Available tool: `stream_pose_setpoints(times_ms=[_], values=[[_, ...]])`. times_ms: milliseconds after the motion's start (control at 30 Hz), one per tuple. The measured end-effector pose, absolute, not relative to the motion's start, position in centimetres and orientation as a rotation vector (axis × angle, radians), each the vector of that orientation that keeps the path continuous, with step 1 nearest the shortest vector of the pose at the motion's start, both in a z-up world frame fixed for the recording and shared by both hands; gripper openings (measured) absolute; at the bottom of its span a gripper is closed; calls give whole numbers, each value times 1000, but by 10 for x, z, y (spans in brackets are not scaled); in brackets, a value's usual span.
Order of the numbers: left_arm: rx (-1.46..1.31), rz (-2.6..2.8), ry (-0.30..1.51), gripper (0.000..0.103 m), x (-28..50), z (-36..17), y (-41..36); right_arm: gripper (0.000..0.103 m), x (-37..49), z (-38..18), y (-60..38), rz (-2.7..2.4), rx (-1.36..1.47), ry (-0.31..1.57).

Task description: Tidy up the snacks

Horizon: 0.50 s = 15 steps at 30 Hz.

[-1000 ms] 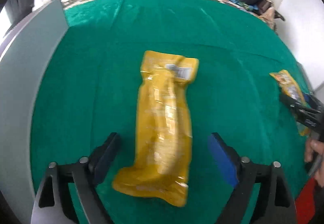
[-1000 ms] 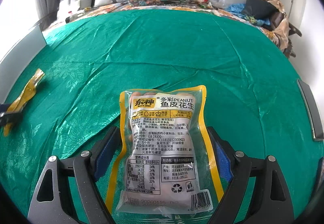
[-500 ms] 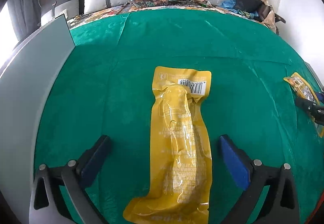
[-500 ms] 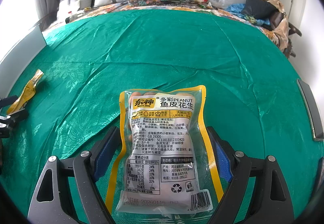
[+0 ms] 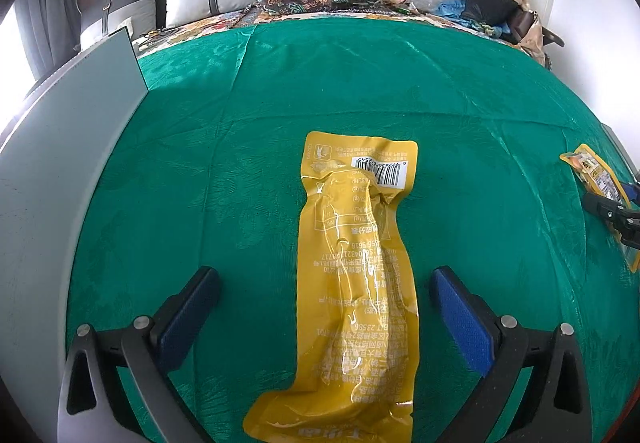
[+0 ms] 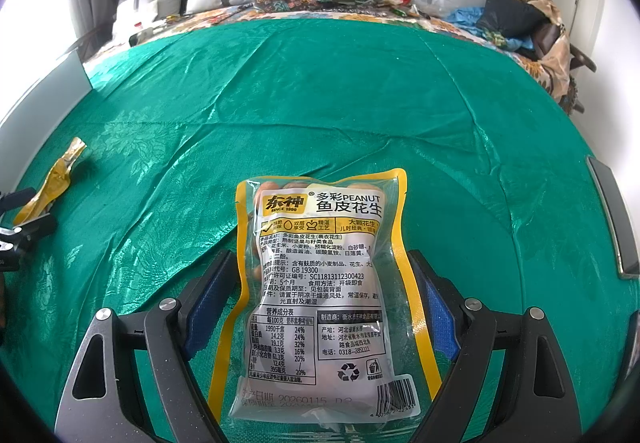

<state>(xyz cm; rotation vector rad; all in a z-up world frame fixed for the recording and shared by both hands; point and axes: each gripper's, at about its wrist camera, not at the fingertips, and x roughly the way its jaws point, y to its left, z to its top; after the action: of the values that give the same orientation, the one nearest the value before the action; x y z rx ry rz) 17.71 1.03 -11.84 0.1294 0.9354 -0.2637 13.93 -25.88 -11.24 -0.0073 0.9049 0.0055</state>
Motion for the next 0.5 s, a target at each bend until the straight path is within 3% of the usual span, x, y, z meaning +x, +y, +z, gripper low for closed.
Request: stream_pose_setpoints(times_ms=[500], values=[[129,-263,936,103,178,-119,11,87,139,-112,-259,6,-6,905]])
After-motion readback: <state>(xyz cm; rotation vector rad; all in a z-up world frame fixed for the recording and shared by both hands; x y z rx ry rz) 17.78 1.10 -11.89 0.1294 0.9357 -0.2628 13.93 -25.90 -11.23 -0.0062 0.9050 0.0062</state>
